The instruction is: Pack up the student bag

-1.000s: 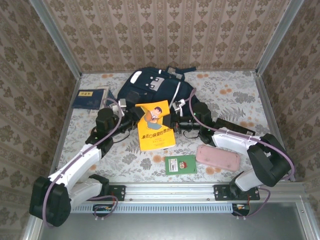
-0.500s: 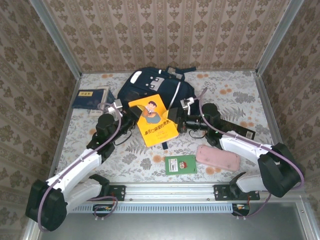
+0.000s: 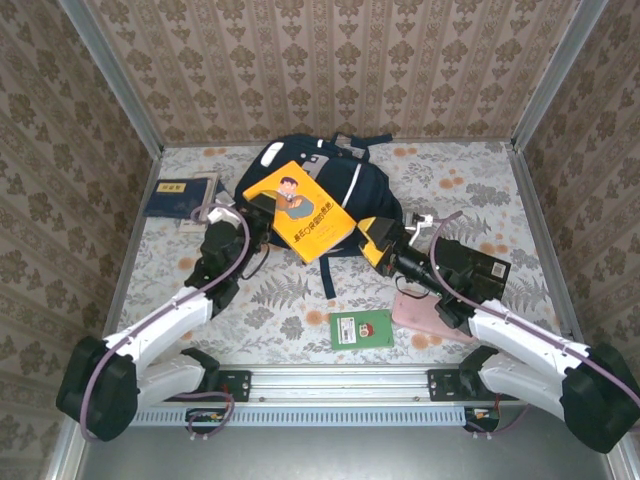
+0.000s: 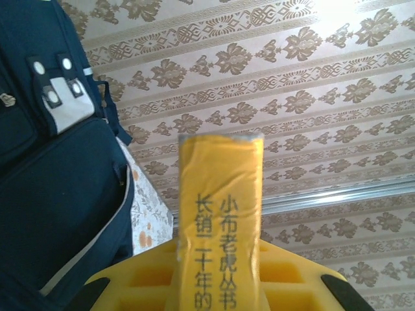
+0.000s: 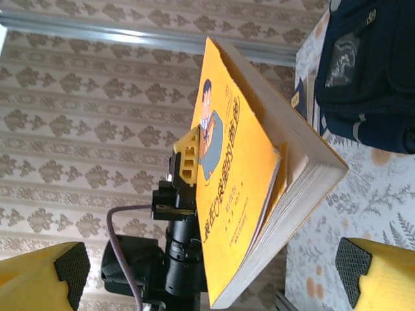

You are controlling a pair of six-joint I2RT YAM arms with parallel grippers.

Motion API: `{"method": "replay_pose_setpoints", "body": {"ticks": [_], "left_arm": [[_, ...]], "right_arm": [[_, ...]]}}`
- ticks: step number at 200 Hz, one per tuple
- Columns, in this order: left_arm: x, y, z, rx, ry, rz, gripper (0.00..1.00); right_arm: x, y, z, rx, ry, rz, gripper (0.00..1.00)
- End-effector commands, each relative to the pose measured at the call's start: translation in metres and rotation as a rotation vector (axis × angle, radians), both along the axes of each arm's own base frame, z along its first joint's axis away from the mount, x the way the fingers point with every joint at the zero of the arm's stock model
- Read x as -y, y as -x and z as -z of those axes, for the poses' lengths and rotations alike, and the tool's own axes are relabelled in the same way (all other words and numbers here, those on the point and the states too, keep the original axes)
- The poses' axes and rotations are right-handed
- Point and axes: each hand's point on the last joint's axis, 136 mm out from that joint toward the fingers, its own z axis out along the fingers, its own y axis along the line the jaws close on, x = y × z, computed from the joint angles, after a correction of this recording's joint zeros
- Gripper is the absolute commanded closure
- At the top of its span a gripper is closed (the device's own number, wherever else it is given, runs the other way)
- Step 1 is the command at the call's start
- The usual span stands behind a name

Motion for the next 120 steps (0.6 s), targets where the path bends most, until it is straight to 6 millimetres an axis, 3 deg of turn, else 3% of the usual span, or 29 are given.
{"method": "replay_pose_setpoints", "body": {"ticks": [1, 38, 120], "left_arm": [[0.000, -0.001, -0.066, 0.156, 0.162, -0.018, 1.00], [0.009, -0.004, -0.072, 0.162, 0.169, -0.015, 1.00], [0.018, -0.003, -0.070, 0.149, 0.174, -0.011, 1.00]], "right_arm": [[0.007, -0.010, 0.011, -0.085, -0.024, 0.090, 0.00], [-0.007, -0.011, 0.014, -0.096, -0.027, 0.073, 0.00], [-0.057, -0.034, -0.020, 0.004, -0.107, -0.009, 0.05]]}}
